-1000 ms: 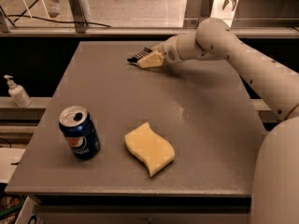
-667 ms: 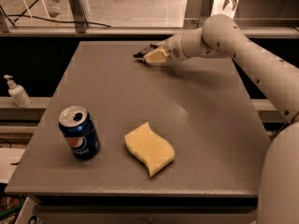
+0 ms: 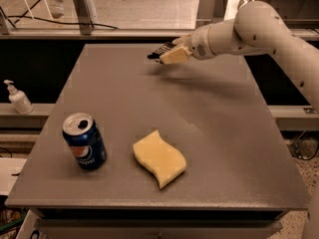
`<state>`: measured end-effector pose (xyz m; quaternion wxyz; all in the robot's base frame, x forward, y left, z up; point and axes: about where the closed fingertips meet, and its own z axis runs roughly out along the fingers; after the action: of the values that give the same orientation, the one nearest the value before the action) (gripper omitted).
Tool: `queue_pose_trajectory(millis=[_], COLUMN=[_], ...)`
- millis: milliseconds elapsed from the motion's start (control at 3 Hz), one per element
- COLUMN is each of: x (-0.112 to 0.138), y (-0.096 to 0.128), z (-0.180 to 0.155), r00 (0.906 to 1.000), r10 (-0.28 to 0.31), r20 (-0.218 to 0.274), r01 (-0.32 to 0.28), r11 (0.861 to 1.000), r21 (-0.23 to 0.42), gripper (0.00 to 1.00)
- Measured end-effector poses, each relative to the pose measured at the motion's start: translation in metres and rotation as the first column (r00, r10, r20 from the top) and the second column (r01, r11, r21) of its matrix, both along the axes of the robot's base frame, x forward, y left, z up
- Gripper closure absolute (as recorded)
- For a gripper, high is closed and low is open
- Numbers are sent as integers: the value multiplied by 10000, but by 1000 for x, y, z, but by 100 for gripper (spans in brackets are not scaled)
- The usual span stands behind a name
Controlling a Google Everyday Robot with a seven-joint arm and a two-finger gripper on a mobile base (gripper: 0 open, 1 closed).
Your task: Move rxbar chocolate near sponge
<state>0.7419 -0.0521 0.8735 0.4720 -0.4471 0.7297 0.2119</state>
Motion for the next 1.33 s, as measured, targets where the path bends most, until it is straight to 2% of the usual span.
queue_pose_trajectory(millis=[333,667,1000,1333], x=[-50,-107,-164,-212], y=[-11,-21,-32,-35], z=[-2,-12,-16,-12], r00=[9953,9786,9591,9388], r10=[538,1139,1597,2217], r20=[-805,-1713,-2338,-2636], r01=[-539,-1129,-1558,-2162], r11=[9985,9935,9872,9751], r21=[2,154,348,502], gripper=[100,100,100,100])
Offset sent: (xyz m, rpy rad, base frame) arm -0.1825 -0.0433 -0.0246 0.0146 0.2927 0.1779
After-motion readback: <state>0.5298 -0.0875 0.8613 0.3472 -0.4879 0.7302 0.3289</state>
